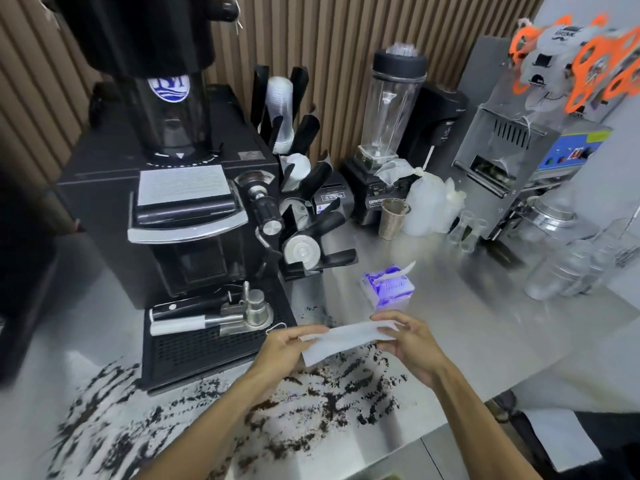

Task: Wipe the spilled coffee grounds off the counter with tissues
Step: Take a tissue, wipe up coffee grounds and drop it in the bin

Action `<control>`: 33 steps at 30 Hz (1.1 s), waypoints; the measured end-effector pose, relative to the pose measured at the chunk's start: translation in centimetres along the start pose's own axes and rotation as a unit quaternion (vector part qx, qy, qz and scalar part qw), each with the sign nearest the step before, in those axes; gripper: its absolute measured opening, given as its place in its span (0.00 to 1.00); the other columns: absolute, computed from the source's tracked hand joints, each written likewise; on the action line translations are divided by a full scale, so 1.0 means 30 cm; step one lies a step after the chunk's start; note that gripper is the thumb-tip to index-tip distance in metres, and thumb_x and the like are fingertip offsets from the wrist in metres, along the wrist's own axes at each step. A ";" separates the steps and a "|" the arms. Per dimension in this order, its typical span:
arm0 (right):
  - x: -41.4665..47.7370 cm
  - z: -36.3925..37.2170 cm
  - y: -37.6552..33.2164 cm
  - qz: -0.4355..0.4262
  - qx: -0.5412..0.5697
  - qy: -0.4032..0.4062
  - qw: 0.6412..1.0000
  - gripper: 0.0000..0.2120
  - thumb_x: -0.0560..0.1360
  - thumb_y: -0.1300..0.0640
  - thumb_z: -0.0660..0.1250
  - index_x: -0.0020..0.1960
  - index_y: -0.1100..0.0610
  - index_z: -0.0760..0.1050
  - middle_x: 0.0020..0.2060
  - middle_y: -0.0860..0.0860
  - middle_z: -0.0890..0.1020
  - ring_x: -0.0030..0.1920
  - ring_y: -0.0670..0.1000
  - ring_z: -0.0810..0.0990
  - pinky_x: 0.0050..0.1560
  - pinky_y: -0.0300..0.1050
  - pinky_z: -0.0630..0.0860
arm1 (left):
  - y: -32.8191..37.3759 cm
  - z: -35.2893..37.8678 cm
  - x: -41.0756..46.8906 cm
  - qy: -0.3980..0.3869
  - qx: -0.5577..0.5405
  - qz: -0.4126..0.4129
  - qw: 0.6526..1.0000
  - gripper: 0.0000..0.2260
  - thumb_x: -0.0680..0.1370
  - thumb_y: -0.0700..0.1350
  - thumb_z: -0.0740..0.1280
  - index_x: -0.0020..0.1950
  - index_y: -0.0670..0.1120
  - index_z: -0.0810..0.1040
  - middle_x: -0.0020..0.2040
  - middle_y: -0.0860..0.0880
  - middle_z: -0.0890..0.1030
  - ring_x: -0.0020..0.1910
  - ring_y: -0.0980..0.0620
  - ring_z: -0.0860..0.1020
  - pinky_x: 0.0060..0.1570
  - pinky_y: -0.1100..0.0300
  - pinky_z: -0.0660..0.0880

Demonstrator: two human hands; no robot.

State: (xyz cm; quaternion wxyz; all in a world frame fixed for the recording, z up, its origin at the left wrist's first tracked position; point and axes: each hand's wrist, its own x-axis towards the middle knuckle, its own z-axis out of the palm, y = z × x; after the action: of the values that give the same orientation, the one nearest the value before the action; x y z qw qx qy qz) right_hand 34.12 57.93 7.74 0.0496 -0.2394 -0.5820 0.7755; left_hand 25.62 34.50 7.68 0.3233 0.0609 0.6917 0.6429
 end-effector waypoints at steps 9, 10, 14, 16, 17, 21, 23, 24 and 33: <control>-0.002 0.056 -0.019 0.081 0.032 -0.056 0.995 0.17 0.79 0.62 0.53 0.52 0.70 0.79 0.52 0.67 0.82 0.46 0.62 0.83 0.46 0.49 0.82 | 0.005 -0.097 -0.031 -0.036 -0.106 -0.034 0.993 0.13 0.79 0.41 0.61 0.48 0.40 0.85 0.58 0.44 0.82 0.55 0.44 0.81 0.55 0.52 0.79; 0.001 0.058 -0.021 0.086 0.035 -0.060 0.994 0.18 0.79 0.60 0.55 0.53 0.70 0.79 0.52 0.67 0.82 0.47 0.63 0.82 0.47 0.50 0.82 | 0.009 -0.102 -0.033 -0.035 -0.116 -0.033 0.992 0.12 0.78 0.45 0.64 0.49 0.39 0.85 0.57 0.44 0.82 0.54 0.44 0.81 0.52 0.52 0.79; 0.009 0.065 -0.021 0.061 0.000 -0.067 0.996 0.11 0.74 0.68 0.67 0.56 0.70 0.78 0.53 0.67 0.81 0.47 0.61 0.83 0.46 0.49 0.83 | 0.021 -0.119 -0.045 -0.014 -0.023 -0.013 1.000 0.09 0.72 0.42 0.74 0.51 0.48 0.85 0.55 0.48 0.82 0.52 0.47 0.82 0.44 0.60 0.80; 0.011 0.064 -0.018 0.052 -0.010 -0.064 0.997 0.14 0.72 0.73 0.69 0.57 0.70 0.77 0.53 0.66 0.82 0.47 0.59 0.84 0.42 0.45 0.82 | 0.027 -0.121 -0.044 -0.001 0.014 -0.002 1.000 0.11 0.73 0.37 0.73 0.51 0.49 0.84 0.55 0.50 0.82 0.51 0.48 0.82 0.42 0.62 0.79; 0.012 0.063 -0.017 0.049 -0.013 -0.063 0.997 0.15 0.71 0.74 0.69 0.57 0.68 0.76 0.53 0.65 0.82 0.48 0.58 0.84 0.42 0.44 0.81 | 0.029 -0.121 -0.043 0.002 0.006 0.001 1.000 0.12 0.73 0.35 0.73 0.53 0.48 0.84 0.55 0.49 0.82 0.50 0.48 0.83 0.41 0.61 0.80; 0.020 0.045 -0.014 0.045 -0.028 -0.063 0.997 0.18 0.69 0.72 0.72 0.59 0.65 0.77 0.53 0.63 0.83 0.52 0.60 0.83 0.46 0.44 0.81 | 0.035 -0.112 -0.037 0.001 -0.017 0.017 1.000 0.17 0.73 0.33 0.72 0.58 0.49 0.79 0.54 0.48 0.83 0.47 0.47 0.85 0.42 0.58 0.82; 0.028 0.032 -0.009 0.044 -0.027 -0.052 0.997 0.17 0.69 0.72 0.72 0.57 0.68 0.77 0.53 0.64 0.82 0.54 0.61 0.82 0.48 0.44 0.81 | 0.032 -0.105 -0.028 0.014 -0.012 0.014 1.000 0.15 0.73 0.33 0.72 0.55 0.49 0.81 0.54 0.46 0.83 0.46 0.47 0.85 0.44 0.56 0.82; 0.031 0.026 -0.009 0.045 -0.023 -0.047 0.998 0.15 0.70 0.72 0.71 0.56 0.70 0.77 0.53 0.65 0.82 0.53 0.62 0.82 0.48 0.45 0.82 | 0.031 -0.101 -0.024 0.023 -0.015 0.007 1.000 0.13 0.73 0.33 0.71 0.53 0.48 0.82 0.54 0.45 0.83 0.45 0.47 0.85 0.44 0.55 0.82; 0.069 -0.017 -0.021 0.063 0.023 -0.045 0.997 0.09 0.73 0.74 0.63 0.50 0.76 0.78 0.52 0.69 0.81 0.55 0.63 0.81 0.52 0.45 0.81 | 0.036 -0.062 0.010 0.029 -0.053 -0.047 0.997 0.08 0.73 0.36 0.72 0.50 0.43 0.85 0.46 0.43 0.86 0.49 0.43 0.84 0.54 0.48 0.79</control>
State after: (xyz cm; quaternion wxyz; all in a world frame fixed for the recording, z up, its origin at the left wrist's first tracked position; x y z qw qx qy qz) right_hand 32.38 59.30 7.57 -0.0201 -0.2390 -0.5493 0.8004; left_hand 24.04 33.24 8.49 0.3356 -0.0070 0.6680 0.6641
